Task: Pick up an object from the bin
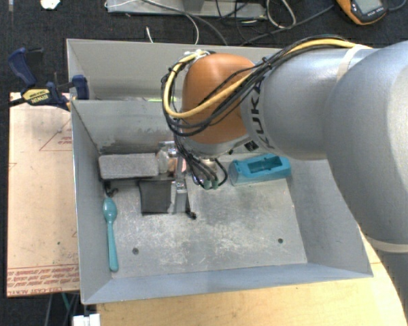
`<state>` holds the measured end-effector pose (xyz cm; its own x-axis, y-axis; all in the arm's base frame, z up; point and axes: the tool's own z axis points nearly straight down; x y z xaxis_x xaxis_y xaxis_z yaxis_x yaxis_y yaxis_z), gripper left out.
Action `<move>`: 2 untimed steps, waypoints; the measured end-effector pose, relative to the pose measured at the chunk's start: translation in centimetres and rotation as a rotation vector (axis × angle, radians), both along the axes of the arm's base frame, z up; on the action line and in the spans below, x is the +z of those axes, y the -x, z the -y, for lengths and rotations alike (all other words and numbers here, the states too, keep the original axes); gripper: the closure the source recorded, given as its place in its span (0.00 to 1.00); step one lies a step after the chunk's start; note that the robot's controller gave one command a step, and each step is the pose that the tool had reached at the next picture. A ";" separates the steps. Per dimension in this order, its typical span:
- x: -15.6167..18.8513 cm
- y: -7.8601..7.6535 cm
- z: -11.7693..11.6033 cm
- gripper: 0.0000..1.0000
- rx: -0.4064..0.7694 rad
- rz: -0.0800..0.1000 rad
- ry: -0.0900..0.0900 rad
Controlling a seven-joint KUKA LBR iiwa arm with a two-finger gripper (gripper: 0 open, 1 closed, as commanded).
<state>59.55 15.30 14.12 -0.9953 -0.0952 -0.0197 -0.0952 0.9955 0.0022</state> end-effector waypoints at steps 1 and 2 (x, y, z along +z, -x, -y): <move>-3.3 1.1 -0.3 0.00 -0.190 -0.017 -0.001; -7.2 0.6 1.7 0.00 -0.236 -0.007 -0.006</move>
Offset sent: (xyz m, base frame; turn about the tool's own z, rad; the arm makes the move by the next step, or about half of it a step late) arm -0.0054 -0.0171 -0.0712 0.2361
